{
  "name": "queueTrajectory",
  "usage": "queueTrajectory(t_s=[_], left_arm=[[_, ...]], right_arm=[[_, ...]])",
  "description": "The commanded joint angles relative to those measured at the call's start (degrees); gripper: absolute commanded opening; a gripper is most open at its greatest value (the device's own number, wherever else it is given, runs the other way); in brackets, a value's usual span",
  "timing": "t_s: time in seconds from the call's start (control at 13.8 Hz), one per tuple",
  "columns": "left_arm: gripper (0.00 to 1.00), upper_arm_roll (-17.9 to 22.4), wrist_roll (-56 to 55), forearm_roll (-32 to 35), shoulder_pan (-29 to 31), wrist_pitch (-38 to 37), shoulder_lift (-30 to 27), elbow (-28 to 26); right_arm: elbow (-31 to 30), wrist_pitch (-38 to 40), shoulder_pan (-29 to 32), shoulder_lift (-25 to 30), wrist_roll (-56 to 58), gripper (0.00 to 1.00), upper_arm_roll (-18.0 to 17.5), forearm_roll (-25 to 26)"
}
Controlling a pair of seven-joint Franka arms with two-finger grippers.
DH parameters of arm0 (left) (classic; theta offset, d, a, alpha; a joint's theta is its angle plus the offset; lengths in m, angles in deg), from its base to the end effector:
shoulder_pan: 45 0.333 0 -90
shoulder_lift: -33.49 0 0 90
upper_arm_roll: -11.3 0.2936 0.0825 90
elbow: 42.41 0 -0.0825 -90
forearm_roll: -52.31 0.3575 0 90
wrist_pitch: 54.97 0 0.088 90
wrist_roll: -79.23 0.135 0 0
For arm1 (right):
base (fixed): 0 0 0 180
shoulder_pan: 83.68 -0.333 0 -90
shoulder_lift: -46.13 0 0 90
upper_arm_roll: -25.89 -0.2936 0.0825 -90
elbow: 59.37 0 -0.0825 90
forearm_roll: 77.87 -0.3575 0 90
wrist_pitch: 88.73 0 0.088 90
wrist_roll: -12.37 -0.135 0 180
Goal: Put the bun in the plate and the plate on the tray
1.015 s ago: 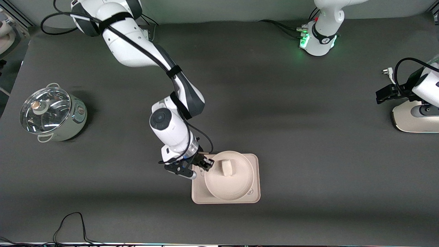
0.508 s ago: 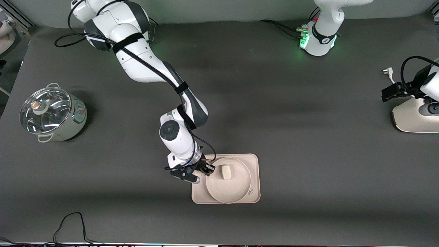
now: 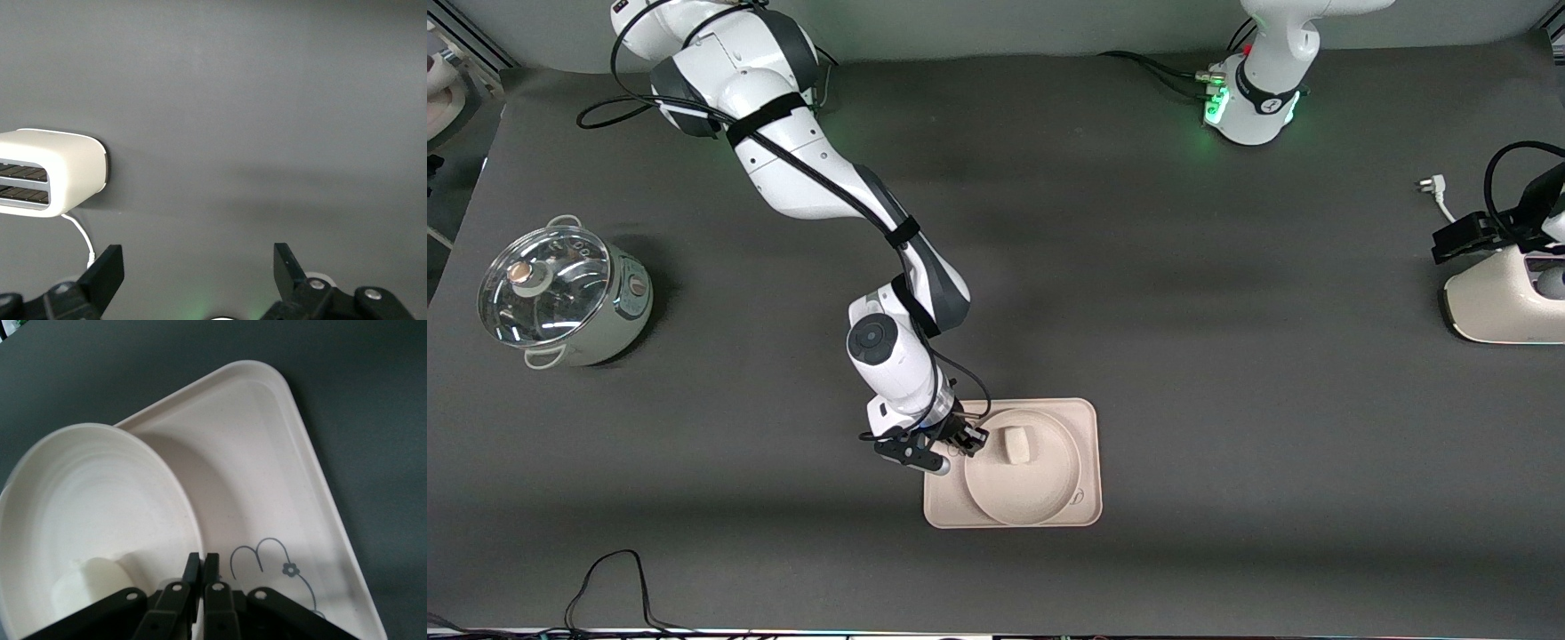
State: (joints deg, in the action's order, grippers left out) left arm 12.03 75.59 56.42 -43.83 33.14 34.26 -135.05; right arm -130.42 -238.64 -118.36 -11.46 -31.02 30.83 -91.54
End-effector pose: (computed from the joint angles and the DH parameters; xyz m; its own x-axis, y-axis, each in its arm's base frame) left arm 0.5228 0.0272 0.5444 0.9913 0.0986 -0.0875 0.0919 -0.9928 -0.0774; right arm 0.6466 0.3880 0.1697 0.9054 -0.3831 0.1829 -0.3107 -0.8916 -0.3293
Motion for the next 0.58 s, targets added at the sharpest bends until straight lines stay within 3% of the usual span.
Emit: queueTrajectory(t_s=[0.0,0.29,0.51], left_arm=[[1.0,-0.03,0.04,-0.15,0.16,-0.49,-0.94,-0.17],[1.0,-0.12,0.04,-0.24,0.07,-0.22,-0.86,-0.17],[1.0,-0.2,0.04,-0.24,-0.02,-0.22,-0.86,-0.17]], right_arm=[[0.48,4.0,0.48,1.95,2.08,1.0,-0.1,-1.72],[0.21,4.54,0.57,2.57,1.99,1.0,-0.1,-1.72],[0.21,11.46,0.57,6.6,2.08,1.0,0.25,-1.72]])
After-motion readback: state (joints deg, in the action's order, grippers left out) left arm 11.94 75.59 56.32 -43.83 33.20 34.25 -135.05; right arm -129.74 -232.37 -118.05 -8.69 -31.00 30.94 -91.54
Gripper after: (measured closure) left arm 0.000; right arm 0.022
